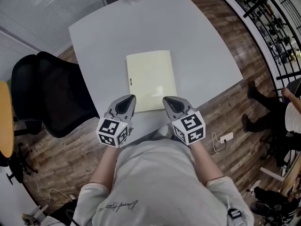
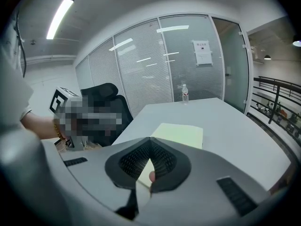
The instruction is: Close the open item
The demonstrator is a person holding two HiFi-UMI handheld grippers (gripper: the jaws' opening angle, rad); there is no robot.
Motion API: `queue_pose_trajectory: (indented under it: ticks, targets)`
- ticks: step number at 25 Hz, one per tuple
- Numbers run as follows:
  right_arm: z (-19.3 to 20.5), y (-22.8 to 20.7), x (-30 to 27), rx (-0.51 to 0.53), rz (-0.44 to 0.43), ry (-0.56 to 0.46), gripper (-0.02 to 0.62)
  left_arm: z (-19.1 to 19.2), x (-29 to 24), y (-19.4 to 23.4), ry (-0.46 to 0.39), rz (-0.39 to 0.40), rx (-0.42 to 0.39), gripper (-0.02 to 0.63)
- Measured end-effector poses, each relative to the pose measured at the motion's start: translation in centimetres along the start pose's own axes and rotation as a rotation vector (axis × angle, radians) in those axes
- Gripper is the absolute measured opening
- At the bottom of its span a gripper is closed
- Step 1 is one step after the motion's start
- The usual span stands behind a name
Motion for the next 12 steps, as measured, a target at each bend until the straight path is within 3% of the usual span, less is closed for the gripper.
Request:
queue_pose_trajectory:
  ticks: [12]
  targets:
    - [-0.78, -0.16, -0.46, 0.009, -0.025, -0.009, 0.014, -0.78, -0.25, -0.65, -0.010, 0.000, -0.009, 0.009]
Point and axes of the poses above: the fingertips, and each gripper's own axes: x backward along the fingers, y to its left, z out of its underside, the point moved 4 cm from there along x, backward along the fingers, and after that the axes turned 1 degree about z, right-handed, at the moved point
